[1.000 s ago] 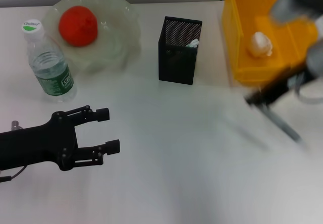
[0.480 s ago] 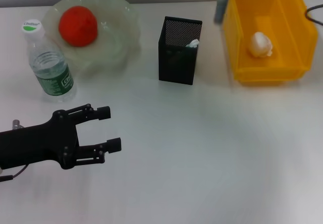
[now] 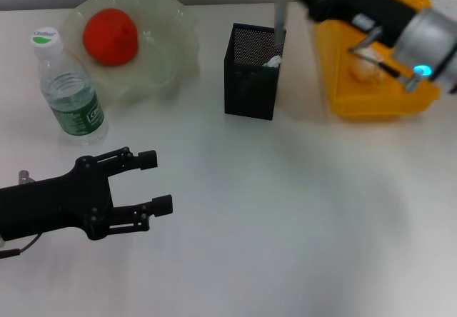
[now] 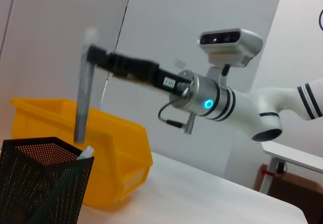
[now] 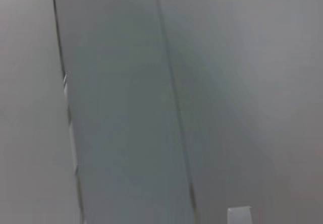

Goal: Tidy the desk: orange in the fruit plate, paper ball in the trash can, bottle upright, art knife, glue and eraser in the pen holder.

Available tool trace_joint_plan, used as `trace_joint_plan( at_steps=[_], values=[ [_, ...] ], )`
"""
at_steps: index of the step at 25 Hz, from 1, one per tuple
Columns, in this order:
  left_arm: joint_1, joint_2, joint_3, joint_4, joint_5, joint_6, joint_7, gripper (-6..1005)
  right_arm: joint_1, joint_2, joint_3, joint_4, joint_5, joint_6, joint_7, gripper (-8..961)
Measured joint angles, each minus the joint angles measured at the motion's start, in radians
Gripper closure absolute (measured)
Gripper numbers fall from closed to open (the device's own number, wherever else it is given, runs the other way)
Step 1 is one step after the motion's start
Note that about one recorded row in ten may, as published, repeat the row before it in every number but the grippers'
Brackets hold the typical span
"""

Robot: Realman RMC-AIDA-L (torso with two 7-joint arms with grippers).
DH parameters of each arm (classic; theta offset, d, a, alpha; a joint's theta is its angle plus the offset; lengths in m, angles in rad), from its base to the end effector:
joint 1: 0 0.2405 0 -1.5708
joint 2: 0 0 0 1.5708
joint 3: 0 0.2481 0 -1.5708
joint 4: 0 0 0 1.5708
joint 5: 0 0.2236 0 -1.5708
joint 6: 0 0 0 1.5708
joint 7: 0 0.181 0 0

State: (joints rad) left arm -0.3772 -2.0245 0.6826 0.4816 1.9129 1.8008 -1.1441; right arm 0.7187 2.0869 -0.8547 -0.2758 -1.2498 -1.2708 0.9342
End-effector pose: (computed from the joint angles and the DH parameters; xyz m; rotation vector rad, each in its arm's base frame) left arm -0.2778 0.2704 -0.0228 -2.7598 -0.5826 -0.9812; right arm 0.1780 0.4270 -0.0408 -2.2524 0.4341 1.1067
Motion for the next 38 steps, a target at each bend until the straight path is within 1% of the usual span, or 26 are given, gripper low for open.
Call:
trace_joint_plan(
  at_steps=[1, 3, 7, 10, 12, 14, 15, 16, 17, 18, 19, 20, 21, 22, 23, 25, 26, 27, 28, 31, 36, 38],
  values=[
    [0.001, 0.000, 0.000, 0.000, 0.001, 0.000, 0.000, 153, 0.010, -0.001, -0.056, -0.005, -0.004, 0.037, 0.016, 800],
    [0.002, 0.000, 0.000, 0.000, 0.001, 0.000, 0.000, 153, 0.012, 0.000, -0.076, -0.008, -0.004, 0.052, 0.024, 797],
    [0.006, 0.000, 0.000, 0.000, 0.001, 0.001, 0.001, 153, 0.013, 0.000, -0.088, -0.015, -0.001, 0.087, 0.053, 791],
    [0.008, 0.000, 0.000, 0.000, 0.000, 0.001, 0.001, 153, -0.003, -0.002, -0.092, -0.052, -0.001, 0.081, 0.095, 787],
    [0.008, 0.000, 0.000, 0.000, 0.000, 0.004, 0.001, 153, -0.028, -0.004, -0.110, -0.097, -0.003, 0.056, 0.145, 696],
    [0.008, 0.000, 0.000, 0.001, 0.000, 0.013, 0.001, 153, -0.067, -0.013, -0.138, -0.160, -0.016, 0.001, 0.228, 605],
    [0.008, 0.001, -0.001, 0.002, 0.000, 0.019, 0.000, 153, -0.094, -0.022, -0.151, -0.206, -0.037, -0.047, 0.290, 559],
    [0.009, 0.007, -0.001, 0.003, 0.000, 0.031, -0.005, 153, -0.150, -0.047, -0.158, -0.295, -0.102, -0.146, 0.407, 484],
    [0.009, 0.007, -0.001, 0.003, 0.000, 0.031, -0.005, 153, -0.150, -0.047, -0.158, -0.295, -0.102, -0.146, 0.407, 408],
    [0.009, 0.010, -0.002, 0.005, 0.000, 0.036, -0.009, 153, -0.181, -0.062, -0.156, -0.343, -0.152, -0.214, 0.455, 333],
    [0.010, 0.015, -0.002, 0.006, 0.000, 0.041, -0.013, 153, -0.210, -0.075, -0.153, -0.383, -0.201, -0.277, 0.492, 293],
    [0.011, 0.020, -0.002, 0.008, 0.000, 0.047, -0.015, 153, -0.234, -0.084, -0.150, -0.414, -0.248, -0.339, 0.507, 253],
    [0.012, 0.033, -0.002, 0.010, 0.001, 0.062, -0.020, 153, -0.263, -0.091, -0.143, -0.445, -0.310, -0.412, 0.517, 214],
    [0.012, 0.033, -0.002, 0.010, 0.001, 0.062, -0.020, 153, -0.281, -0.094, -0.135, -0.463, -0.358, -0.464, 0.519, 174],
    [0.012, 0.039, -0.001, 0.010, 0.003, 0.069, -0.021, 153, -0.297, -0.094, -0.121, -0.472, -0.411, -0.520, 0.517, 134],
    [0.013, 0.056, -0.001, 0.011, 0.008, 0.093, -0.023, 153, -0.320, -0.089, -0.097, -0.473, -0.500, -0.608, 0.484, 131],
    [0.015, 0.069, -0.001, 0.014, 0.010, 0.119, -0.023, 153, -0.339, -0.080, -0.086, -0.463, -0.544, -0.657, 0.444, 130],
    [0.015, 0.069, -0.001, 0.014, 0.010, 0.119, -0.023, 153, -0.339, -0.080, -0.086, -0.463, -0.544, -0.657, 0.444, 129],
    [0.017, 0.073, -0.001, 0.015, 0.010, 0.130, -0.023, 153, -0.349, -0.073, -0.083, -0.458, -0.551, -0.665, 0.425, 127],
    [0.020, 0.081, -0.001, 0.021, 0.011, 0.147, -0.026, 153, -0.364, -0.061, -0.081, -0.453, -0.553, -0.670, 0.392, 123],
    [0.021, 0.081, -0.002, 0.021, 0.011, 0.148, -0.032, 153, -0.362, -0.050, -0.088, -0.449, -0.554, -0.675, 0.377, 119],
    [0.023, 0.081, -0.002, 0.022, 0.011, 0.149, -0.032, 153, -0.361, -0.049, -0.088, -0.449, -0.554, -0.675, 0.375, 119]
  ],
)
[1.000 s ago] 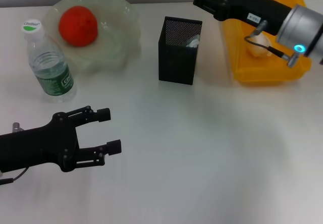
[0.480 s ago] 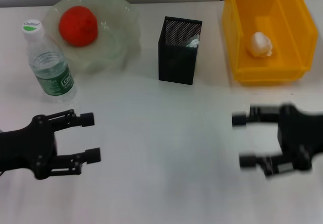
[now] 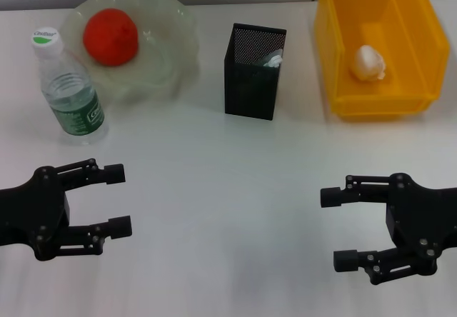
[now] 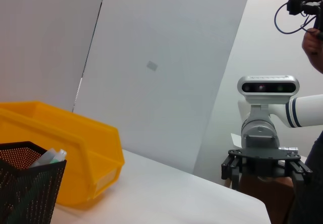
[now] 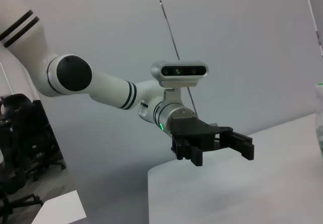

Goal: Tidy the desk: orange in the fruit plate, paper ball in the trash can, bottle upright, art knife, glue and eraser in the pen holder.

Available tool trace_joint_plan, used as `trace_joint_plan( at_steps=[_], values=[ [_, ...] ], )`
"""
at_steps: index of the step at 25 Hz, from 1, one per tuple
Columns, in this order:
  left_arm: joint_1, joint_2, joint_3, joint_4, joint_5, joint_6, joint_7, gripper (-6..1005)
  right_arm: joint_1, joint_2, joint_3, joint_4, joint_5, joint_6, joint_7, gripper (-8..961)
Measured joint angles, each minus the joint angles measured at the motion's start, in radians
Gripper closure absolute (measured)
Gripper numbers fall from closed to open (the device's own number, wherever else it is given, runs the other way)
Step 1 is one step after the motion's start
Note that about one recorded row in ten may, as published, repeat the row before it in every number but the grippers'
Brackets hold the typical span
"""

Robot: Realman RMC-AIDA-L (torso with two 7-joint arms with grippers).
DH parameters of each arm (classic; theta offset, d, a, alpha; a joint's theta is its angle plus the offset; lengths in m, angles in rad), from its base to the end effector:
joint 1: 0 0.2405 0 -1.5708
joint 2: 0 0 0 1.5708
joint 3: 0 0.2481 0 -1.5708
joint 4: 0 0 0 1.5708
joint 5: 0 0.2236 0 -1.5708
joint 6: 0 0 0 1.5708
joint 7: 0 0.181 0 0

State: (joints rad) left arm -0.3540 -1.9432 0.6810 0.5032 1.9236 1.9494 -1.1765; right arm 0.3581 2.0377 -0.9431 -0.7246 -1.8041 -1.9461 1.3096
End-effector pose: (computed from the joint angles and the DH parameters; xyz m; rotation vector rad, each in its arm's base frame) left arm -0.2859 0.2529 0.0154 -2.8364 -0.5581 -1.0023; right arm 0.2352 0.2556 -0.0148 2.8755 -0.4046 -0.9398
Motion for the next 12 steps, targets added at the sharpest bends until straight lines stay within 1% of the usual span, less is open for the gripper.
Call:
trace_joint_plan(
  at_steps=[12],
  values=[
    [0.005, 0.000, 0.000, 0.000, 0.000, -0.007, 0.000, 153, 0.007, 0.006, 0.007, 0.007, 0.011, -0.006, -0.013, 119]
  ],
)
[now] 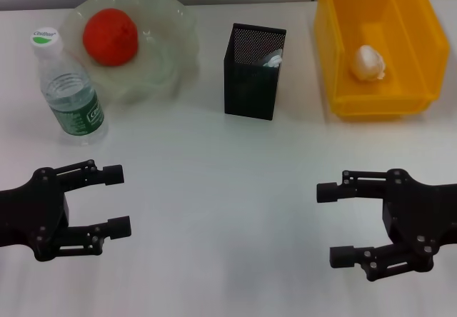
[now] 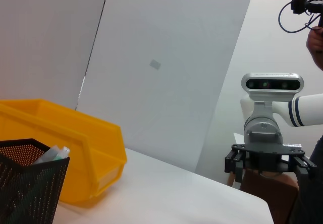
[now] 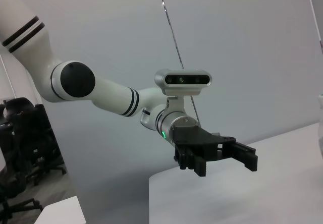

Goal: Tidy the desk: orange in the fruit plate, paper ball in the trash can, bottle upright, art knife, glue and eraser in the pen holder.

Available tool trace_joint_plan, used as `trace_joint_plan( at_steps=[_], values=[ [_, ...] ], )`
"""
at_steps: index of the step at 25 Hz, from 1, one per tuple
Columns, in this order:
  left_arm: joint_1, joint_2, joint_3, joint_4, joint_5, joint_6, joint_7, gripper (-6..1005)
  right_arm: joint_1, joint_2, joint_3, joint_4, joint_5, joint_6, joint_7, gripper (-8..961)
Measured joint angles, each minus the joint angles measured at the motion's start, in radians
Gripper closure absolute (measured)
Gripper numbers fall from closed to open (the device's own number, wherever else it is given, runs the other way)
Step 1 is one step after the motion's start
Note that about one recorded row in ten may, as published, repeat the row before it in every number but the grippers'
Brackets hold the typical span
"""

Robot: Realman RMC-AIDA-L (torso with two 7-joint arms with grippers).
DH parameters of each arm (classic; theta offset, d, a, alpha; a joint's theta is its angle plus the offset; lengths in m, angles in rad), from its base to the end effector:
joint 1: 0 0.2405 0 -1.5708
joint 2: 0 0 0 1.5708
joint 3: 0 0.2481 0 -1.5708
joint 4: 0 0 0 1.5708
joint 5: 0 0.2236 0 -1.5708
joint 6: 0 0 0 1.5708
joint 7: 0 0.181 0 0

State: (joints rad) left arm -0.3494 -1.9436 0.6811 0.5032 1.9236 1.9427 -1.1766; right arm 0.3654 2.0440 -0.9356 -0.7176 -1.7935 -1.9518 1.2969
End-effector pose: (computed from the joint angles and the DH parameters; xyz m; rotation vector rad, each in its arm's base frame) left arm -0.2877 0.2525 0.0149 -2.8302 -0.5670 -0.9950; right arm 0.2309 0.2569 -0.0153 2.8704 -0.3812 -0.9744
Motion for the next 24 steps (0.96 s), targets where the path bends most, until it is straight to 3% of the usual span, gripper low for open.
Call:
trace_joint_plan(
  at_steps=[24],
  values=[
    [0.002, -0.005, 0.000, 0.000, 0.000, -0.001, 0.000, 153, 0.004, 0.008, 0.001, 0.018, -0.002, 0.018, -0.001, 119]
  ],
)
